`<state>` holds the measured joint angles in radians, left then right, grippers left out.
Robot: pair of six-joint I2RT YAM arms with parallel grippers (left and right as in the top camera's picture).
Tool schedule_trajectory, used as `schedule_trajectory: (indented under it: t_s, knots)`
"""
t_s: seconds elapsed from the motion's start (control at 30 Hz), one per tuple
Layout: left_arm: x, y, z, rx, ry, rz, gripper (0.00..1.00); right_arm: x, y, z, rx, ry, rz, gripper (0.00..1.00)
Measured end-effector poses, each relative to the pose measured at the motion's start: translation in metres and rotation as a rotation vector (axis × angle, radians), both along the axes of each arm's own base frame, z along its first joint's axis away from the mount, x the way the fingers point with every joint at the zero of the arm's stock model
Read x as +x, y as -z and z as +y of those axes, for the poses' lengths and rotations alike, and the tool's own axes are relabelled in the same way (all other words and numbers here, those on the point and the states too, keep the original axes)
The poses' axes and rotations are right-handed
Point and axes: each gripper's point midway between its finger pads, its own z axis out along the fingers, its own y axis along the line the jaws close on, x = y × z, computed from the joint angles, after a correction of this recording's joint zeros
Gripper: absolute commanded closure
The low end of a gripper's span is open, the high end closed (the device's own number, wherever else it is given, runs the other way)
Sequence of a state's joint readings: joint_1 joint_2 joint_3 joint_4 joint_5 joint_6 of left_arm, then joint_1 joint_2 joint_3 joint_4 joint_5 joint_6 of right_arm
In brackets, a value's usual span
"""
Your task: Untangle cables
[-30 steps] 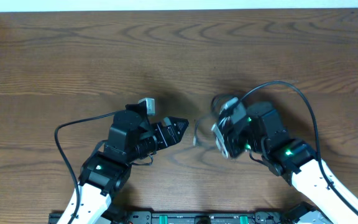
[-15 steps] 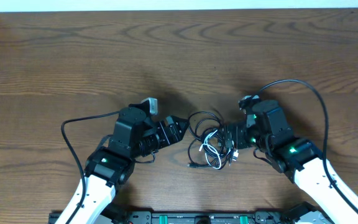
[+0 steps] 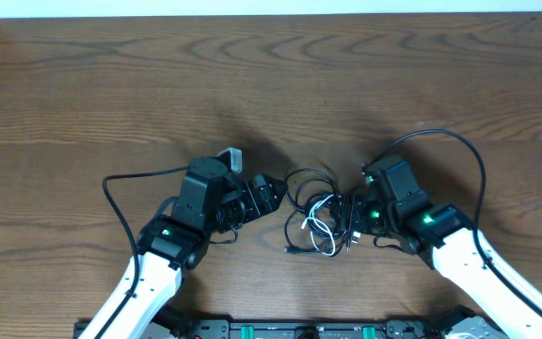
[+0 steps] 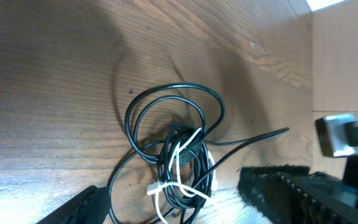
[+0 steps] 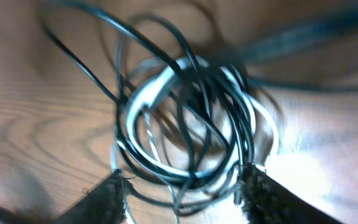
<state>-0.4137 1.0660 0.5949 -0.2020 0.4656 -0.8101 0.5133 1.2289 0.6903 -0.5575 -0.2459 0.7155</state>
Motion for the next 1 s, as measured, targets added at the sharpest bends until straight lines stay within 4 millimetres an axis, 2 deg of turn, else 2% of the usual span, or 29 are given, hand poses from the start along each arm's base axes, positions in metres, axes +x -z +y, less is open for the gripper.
schedule_trajectory:
  t_s: [0.17,0.37,0.47,0.57,0.77,1.0]
  knots:
    - [0.0,0.0,0.0,0.0,0.0,0.0,0.17,-0.014,0.012,-0.003,-0.033,-0.008,0.077,0.52]
    - [0.0,0.0,0.0,0.0,0.0,0.001,0.17,-0.013,0.012,-0.003,-0.031,-0.008,0.072,0.55]
    - [0.0,0.0,0.0,0.0,0.0,0.001,0.17,-0.009,0.01,-0.001,-0.02,-0.011,0.055,0.53]
    - [0.0,0.0,0.0,0.0,0.0,0.001,0.17,-0.008,0.004,0.011,0.029,-0.059,0.032,0.47]
    - [0.004,0.002,0.004,0.022,-0.024,-0.008,0.17,-0.021,-0.011,0.046,0.139,-0.251,-0.019,0.44]
    - [0.012,0.005,0.015,0.074,-0.085,-0.032,0.17,0.018,-0.025,0.056,0.147,-0.175,-0.187,0.49]
